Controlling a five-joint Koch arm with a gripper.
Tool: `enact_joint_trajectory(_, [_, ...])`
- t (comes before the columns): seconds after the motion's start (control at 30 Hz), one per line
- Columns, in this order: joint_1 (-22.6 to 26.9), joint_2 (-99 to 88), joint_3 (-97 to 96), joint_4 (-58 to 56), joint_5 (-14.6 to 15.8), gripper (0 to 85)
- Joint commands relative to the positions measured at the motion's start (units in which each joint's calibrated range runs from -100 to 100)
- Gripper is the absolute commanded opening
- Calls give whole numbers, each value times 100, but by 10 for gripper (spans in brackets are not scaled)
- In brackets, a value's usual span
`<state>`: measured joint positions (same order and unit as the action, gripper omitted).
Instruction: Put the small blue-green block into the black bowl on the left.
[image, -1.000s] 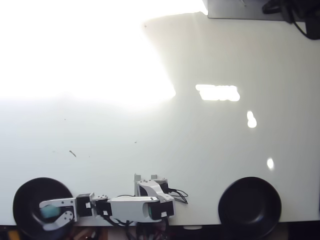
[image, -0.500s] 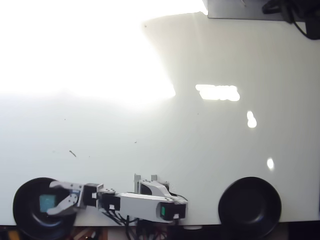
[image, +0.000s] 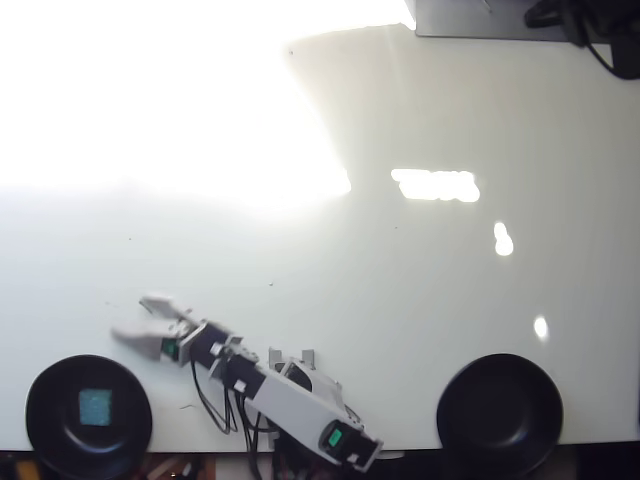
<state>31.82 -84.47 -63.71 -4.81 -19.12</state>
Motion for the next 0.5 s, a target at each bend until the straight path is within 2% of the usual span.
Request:
enact_joint_trajectory(0.0, [-274, -268, 170, -179, 317, 438])
enact_joint_trajectory(0.17, [-777, -600, 13, -277, 718, 440])
enact_joint_trajectory(0.47, [-1685, -1028, -450, -431, 1651, 440])
